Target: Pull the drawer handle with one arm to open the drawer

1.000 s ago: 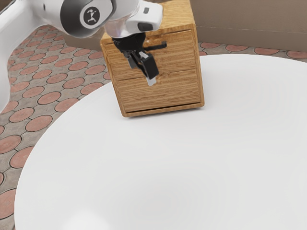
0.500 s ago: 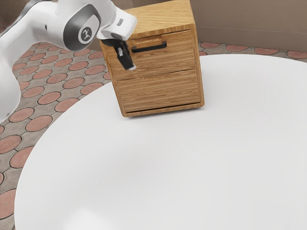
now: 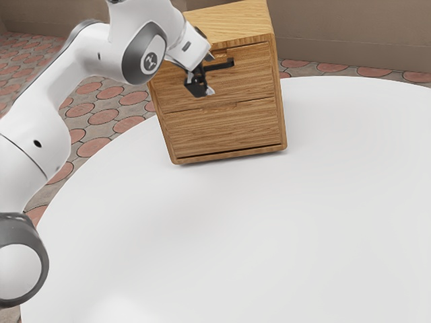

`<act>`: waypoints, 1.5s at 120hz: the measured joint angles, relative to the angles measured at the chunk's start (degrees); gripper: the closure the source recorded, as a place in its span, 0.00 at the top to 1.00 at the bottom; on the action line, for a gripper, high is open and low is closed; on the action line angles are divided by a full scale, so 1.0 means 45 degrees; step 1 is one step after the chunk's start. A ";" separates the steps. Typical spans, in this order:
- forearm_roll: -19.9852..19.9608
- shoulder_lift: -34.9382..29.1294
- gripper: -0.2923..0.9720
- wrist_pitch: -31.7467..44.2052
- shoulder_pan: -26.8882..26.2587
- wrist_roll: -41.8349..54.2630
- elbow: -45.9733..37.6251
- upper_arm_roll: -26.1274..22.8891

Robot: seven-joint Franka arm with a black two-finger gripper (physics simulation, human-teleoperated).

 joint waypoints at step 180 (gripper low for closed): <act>-0.0113 -0.0566 0.73 0.0217 -0.0275 0.1477 0.0433 0.1036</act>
